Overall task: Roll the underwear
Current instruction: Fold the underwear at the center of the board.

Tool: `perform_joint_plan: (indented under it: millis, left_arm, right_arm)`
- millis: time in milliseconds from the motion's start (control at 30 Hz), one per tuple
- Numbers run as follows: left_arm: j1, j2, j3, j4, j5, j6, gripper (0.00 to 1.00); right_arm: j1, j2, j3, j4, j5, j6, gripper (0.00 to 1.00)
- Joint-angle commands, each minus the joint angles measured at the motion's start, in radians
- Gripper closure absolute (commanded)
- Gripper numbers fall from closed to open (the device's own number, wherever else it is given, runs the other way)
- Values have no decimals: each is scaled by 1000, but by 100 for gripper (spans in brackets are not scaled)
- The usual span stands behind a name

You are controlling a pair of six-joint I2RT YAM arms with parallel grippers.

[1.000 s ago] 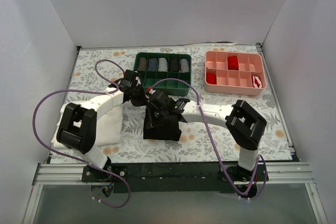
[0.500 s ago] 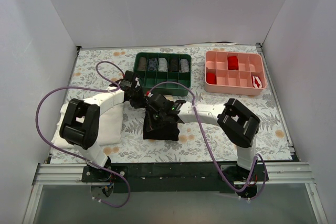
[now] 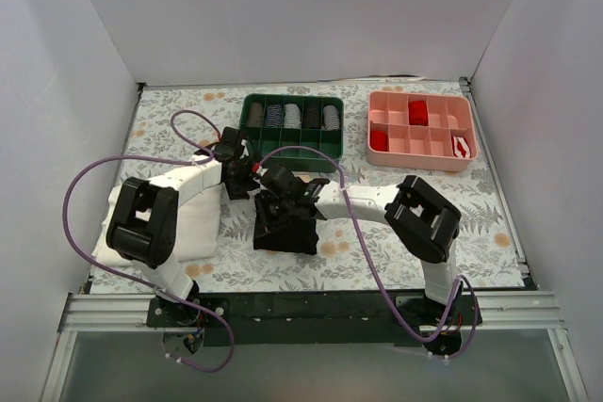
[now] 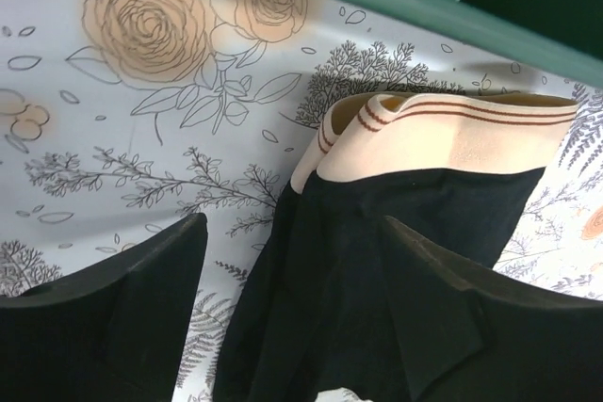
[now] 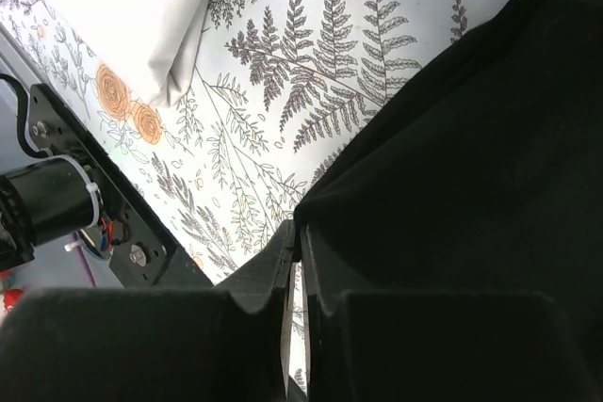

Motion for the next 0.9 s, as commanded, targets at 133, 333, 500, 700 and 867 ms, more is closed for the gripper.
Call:
perform_joint_plan:
  millis: [133,333,500,700,867]
  left_arm:
    - [13,-115,17,-58,-40,-19,21]
    - [13,-170,44,-105,-46,-23,18]
    - [14,-234,37,-139,-17,-20,18]
    - [14,-328,-51,-101,94,-45,25]
    - [13,-291,-94,-53,149,-69,50]
  right_arm:
    - [-1,-84,-38,104,-53,-45,68]
    - [-14,-249,-111,142,-55,-52,47]
    - [-80,-414,-206,16,89,-39,51]
    - [-214,-523,-375,-12,80,-35,79]
    - [-228,-501,-400,14,-13,-75,99]
